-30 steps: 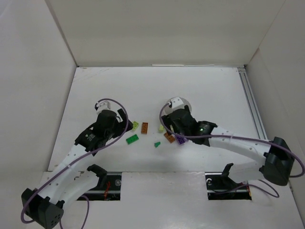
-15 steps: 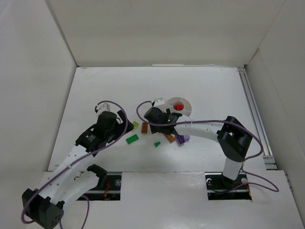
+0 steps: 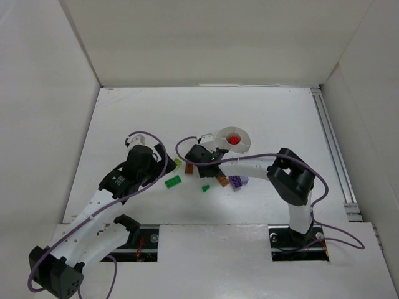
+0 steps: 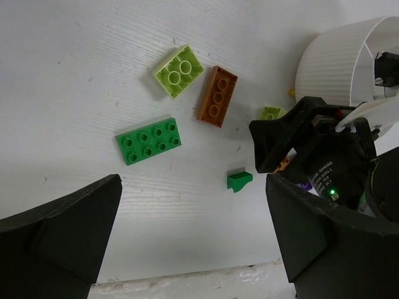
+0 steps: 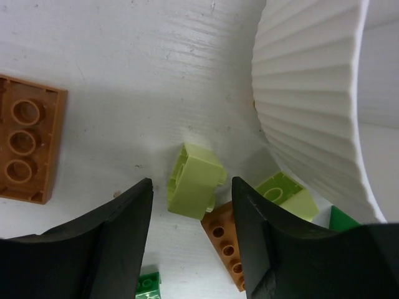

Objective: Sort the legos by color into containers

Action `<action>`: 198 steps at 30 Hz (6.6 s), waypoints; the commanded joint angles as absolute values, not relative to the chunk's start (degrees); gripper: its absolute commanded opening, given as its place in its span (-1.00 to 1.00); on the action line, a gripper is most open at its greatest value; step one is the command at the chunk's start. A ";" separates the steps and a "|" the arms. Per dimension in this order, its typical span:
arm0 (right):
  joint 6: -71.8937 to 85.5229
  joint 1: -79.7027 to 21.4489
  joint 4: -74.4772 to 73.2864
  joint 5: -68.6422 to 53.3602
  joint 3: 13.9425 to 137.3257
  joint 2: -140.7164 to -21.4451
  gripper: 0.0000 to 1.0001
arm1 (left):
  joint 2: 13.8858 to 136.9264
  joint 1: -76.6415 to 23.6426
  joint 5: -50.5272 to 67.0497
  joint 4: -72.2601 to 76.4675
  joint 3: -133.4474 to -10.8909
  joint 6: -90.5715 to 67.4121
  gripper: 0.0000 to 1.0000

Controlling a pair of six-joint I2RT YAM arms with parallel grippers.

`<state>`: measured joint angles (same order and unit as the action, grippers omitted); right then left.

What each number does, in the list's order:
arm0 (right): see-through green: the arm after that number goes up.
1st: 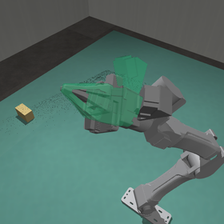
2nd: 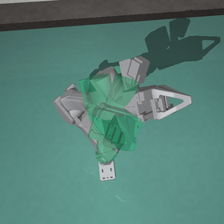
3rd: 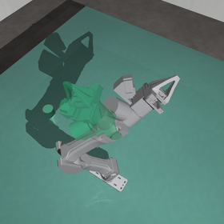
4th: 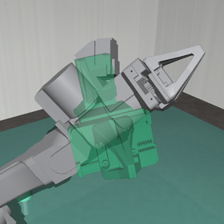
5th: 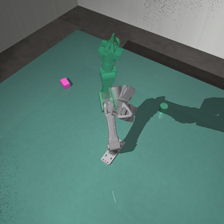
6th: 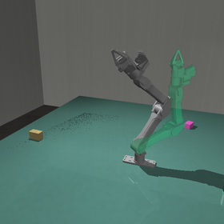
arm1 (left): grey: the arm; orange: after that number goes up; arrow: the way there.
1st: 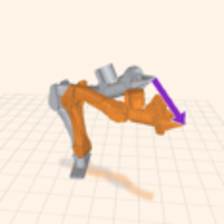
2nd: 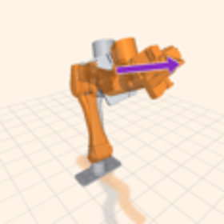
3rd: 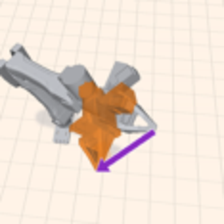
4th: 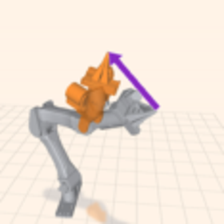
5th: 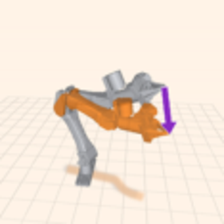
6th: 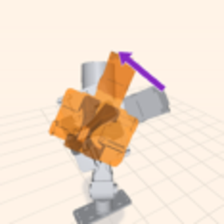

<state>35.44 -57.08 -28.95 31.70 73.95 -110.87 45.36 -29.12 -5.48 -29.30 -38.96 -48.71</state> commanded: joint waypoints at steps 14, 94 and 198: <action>28.57 -57.39 -21.28 33.83 73.04 -97.22 -0.42 | 45.61 -28.92 -4.05 -26.99 -39.20 -47.29 1.00; 23.03 -23.47 -41.22 33.66 56.25 -57.22 0.65 | 102.03 -55.98 -8.78 3.16 -63.98 -21.62 0.06; 27.44 -55.54 -32.20 24.43 97.31 -111.57 0.62 | 36.75 -27.33 -19.33 -44.55 -46.40 -62.75 1.00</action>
